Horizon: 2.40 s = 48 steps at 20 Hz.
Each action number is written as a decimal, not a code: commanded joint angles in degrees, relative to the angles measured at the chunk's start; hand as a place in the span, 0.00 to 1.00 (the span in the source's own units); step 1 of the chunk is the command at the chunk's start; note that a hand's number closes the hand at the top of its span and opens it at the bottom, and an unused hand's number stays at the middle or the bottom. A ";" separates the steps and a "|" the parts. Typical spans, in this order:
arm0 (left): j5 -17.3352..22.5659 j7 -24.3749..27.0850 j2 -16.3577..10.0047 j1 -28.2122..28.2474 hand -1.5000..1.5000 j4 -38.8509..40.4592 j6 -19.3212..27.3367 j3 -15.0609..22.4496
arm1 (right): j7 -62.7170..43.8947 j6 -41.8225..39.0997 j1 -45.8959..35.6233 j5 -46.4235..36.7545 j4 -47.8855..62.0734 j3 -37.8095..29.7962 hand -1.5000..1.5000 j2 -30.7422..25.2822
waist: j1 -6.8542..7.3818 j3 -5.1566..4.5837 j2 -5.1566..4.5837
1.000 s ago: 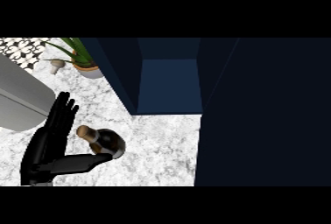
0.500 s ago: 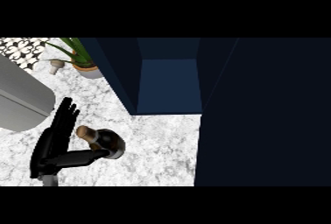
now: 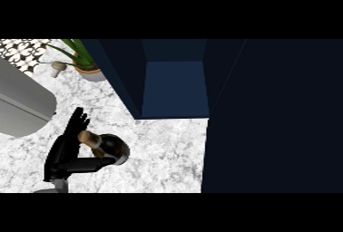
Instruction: Pick up the wine, place it into the cabinet and close the cabinet
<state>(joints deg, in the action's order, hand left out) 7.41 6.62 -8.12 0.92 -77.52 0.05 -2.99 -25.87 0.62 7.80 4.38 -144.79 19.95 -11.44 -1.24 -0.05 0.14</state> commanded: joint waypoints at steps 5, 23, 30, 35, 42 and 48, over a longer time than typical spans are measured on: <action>-1.32 5.58 2.58 -2.61 0.00 8.75 -0.45 0.54 | -5.31 0.91 5.21 3.74 -15.63 0.31 0.00 -0.67 | 0.02 0.01 0.05; 7.41 19.84 7.23 -4.79 0.00 25.67 -6.55 -6.19 | -4.39 -0.46 2.28 5.87 -11.87 -4.04 0.00 -2.23 | 0.32 0.02 -0.13; 10.88 15.60 6.17 -7.58 0.00 24.43 -8.84 -6.96 | -3.58 0.11 4.27 5.49 -13.12 -1.99 0.00 -1.13 | 0.46 0.07 0.02; 10.00 18.10 7.17 -10.32 0.00 27.26 -6.10 -4.80 | -3.54 -0.97 4.31 6.30 -12.74 -3.27 0.00 -1.86 | 0.44 0.06 -0.04; 12.67 21.24 8.10 -12.71 1.00 28.60 0.28 2.30 | -3.78 0.69 2.72 1.24 -11.30 2.28 0.00 0.29 | 0.40 0.01 0.02; 9.08 24.69 8.10 -13.67 1.00 30.07 -0.12 0.59 | -5.49 0.06 2.77 4.09 -12.49 -1.50 0.00 -1.20 | 0.60 0.02 -0.07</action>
<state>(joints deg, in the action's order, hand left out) 17.56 29.27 -0.34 -11.30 -48.57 -1.63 -3.00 -24.61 0.23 9.42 4.38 -144.58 20.51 -11.32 -0.87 -0.02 0.16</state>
